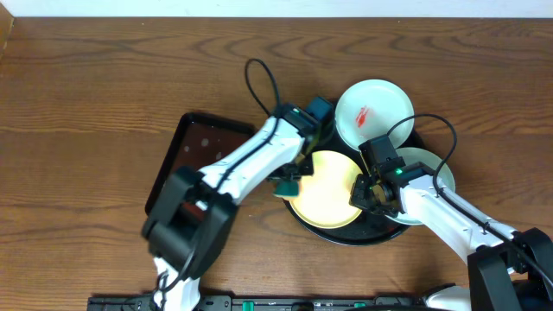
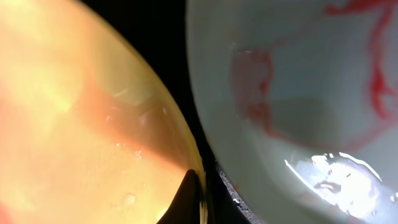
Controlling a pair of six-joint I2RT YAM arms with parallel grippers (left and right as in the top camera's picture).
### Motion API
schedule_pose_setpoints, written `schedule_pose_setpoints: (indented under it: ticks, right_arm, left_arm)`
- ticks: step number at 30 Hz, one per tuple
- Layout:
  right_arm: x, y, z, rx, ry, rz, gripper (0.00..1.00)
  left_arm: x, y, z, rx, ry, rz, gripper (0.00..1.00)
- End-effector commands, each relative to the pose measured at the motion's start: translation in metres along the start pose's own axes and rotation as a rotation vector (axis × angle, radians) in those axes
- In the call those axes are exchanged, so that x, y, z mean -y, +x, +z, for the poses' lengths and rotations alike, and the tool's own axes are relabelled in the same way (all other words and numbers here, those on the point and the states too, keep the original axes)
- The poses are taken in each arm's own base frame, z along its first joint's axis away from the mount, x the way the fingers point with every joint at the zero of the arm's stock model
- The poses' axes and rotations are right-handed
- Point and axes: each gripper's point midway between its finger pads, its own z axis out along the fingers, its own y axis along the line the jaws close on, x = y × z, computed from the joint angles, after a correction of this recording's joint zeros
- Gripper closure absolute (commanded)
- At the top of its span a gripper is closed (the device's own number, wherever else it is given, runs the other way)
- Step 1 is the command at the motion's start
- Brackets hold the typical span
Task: Clean dirty plates on tray and stack at the side
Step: 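Return the sponge with the left gripper to the dark-red tray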
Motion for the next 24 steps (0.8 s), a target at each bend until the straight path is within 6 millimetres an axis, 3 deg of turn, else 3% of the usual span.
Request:
schedule_pose_setpoints:
  ticks: [1,4,7,13,17,24]
  right_arm:
    - [0.030,0.002,0.009,0.016,0.137,0.010,0.99]
    - [0.030,0.001,0.009,0.020,0.134,0.005,0.99]
    - [0.024,-0.006,0.009,0.042,0.113,-0.063,0.99]
    - [0.004,-0.021,-0.008,0.078,0.057,-0.235,0.99]
    - [-0.013,-0.041,-0.041,0.146,0.030,-0.305,0.99]
    - [-0.032,-0.078,-0.112,0.342,0.046,-0.420,0.99]
  left_arm:
    - [-0.014,-0.024,-0.044,0.146,0.022,-0.022,0.92]
    - [-0.026,-0.023,-0.075,0.195,0.064,-0.048,0.92]
    - [-0.052,-0.023,-0.105,0.236,0.092,-0.087,0.92]
    - [-0.130,-0.024,-0.145,0.295,0.081,-0.152,0.92]
    - [-0.171,-0.021,-0.136,0.251,0.065,-0.213,0.92]
    - [-0.196,-0.012,-0.090,0.124,0.102,-0.268,0.92]
